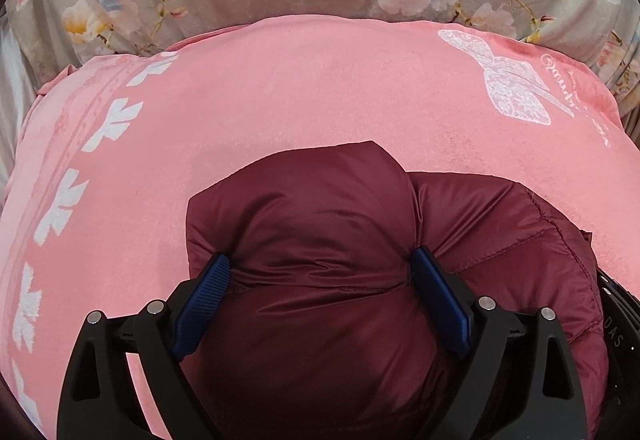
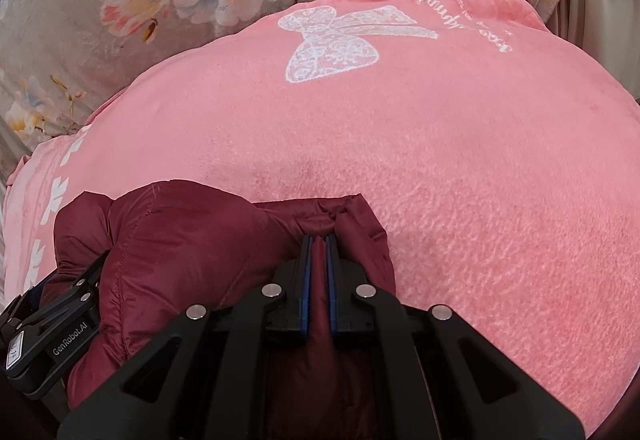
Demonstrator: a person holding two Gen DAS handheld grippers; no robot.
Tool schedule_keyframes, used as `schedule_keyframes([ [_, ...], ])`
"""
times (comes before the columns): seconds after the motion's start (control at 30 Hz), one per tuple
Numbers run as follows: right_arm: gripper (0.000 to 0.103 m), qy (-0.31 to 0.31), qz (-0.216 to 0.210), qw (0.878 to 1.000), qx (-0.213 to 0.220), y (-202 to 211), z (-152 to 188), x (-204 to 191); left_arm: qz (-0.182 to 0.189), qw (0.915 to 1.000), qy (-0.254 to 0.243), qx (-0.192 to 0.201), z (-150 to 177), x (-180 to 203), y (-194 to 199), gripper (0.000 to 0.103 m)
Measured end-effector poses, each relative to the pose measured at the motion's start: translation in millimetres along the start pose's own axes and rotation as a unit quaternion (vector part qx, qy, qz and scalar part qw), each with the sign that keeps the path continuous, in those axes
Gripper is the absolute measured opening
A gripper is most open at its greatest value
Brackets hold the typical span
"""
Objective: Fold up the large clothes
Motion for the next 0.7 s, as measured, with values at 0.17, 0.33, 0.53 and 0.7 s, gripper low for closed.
schedule_keyframes([
  [0.17,0.004,0.000,0.000,1.000,0.000,-0.2,-0.2,-0.2,-0.003,1.0000,-0.001,0.003,0.1,-0.2,-0.2,0.090],
  [0.33,0.004,0.000,0.000,1.000,0.000,0.0,-0.2,-0.6,-0.006,1.0000,-0.001,0.004,1.0,-0.1,-0.6,0.091],
  [0.53,0.004,0.001,0.001,1.000,0.001,0.2,0.1,-0.9,-0.010,0.9999,-0.002,0.006,1.4,1.2,-0.9,0.091],
  [0.7,0.004,0.001,0.000,1.000,0.001,0.1,0.2,-1.0,-0.013,0.9999,-0.003,0.007,1.4,1.1,-1.2,0.092],
])
Point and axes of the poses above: each gripper's, at about its wrist camera, not at the fingertips, and y roughly against the way its jaws point, x to its right, z to its underside, the point moved 6 cm from there along -y, roughly the way its jaws point, and after that the axes turned 3 degrees about x, right-handed, at the moved point
